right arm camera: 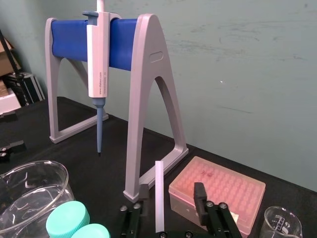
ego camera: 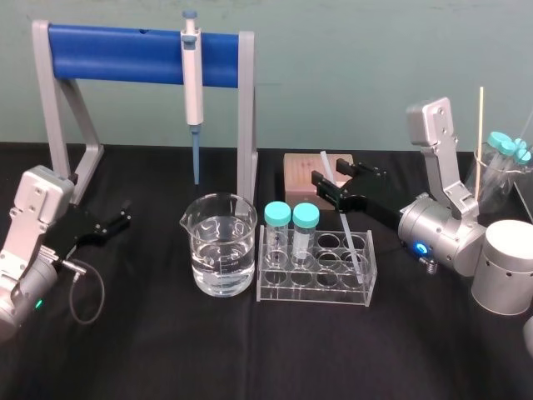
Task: Pick up the stirring rod with one hand, then place it down.
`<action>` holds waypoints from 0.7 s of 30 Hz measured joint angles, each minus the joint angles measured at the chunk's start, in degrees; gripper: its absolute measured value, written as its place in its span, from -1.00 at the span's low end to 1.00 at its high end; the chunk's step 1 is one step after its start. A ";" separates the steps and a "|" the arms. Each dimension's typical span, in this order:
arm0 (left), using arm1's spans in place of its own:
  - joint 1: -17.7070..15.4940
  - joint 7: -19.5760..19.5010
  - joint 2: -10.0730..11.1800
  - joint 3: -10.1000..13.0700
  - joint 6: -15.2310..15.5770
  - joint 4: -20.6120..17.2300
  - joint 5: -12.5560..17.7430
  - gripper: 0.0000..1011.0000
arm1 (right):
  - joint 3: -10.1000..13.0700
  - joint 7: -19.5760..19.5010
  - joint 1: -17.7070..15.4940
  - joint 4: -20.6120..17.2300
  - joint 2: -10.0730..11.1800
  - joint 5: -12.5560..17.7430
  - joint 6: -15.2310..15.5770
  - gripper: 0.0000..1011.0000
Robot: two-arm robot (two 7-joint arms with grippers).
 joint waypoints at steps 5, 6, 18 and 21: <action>0.00 0.00 0.00 0.00 0.00 0.00 0.00 0.98 | 0.00 0.00 0.00 0.00 0.00 0.04 -0.01 -0.07; 0.00 0.00 0.00 0.00 0.00 0.00 0.00 0.98 | 0.00 0.00 0.00 0.00 0.00 0.05 -0.02 -0.19; 0.00 0.00 0.00 0.00 0.00 0.00 0.00 0.98 | 0.00 0.00 0.00 0.00 0.00 0.06 -0.09 -0.86; 0.00 0.00 0.00 0.00 0.00 0.00 0.00 0.98 | 0.00 0.01 0.00 0.00 0.01 0.06 -0.09 -0.86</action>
